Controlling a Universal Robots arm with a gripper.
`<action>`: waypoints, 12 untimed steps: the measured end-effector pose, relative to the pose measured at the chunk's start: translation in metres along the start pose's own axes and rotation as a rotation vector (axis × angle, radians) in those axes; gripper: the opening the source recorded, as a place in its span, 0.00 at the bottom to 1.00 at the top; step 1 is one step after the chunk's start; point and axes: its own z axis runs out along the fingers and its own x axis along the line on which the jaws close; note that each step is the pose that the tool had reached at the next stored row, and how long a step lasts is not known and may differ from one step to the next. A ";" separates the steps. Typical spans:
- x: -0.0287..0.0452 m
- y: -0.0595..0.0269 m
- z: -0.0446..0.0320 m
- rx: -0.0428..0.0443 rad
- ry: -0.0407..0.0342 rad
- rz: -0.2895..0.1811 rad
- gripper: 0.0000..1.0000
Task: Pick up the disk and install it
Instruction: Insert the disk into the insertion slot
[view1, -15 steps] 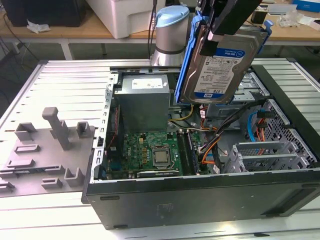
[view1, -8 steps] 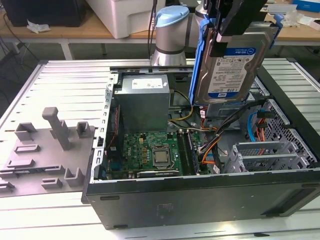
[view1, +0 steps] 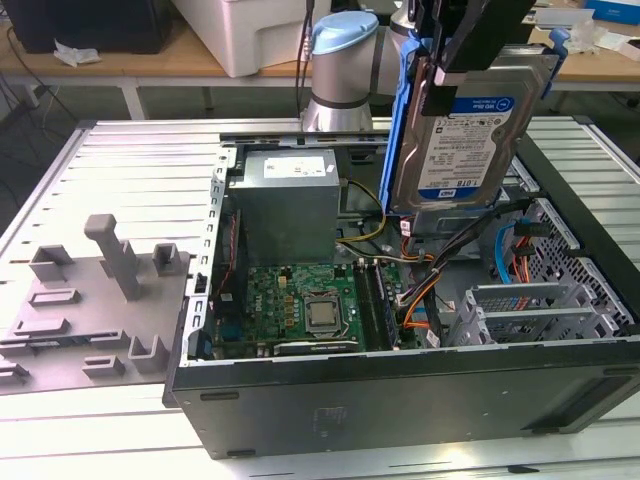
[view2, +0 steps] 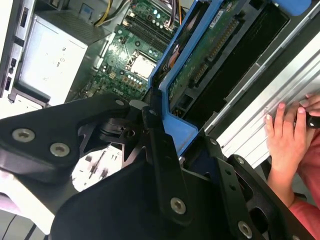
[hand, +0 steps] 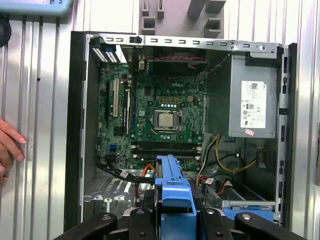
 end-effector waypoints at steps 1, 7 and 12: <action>0.0000 0.0000 -0.0001 0.0000 0.0002 0.000 0.37; 0.0008 0.0001 0.0001 -0.0002 0.0046 0.000 0.37; 0.0114 0.0005 -0.0001 -0.0003 0.0065 0.000 0.37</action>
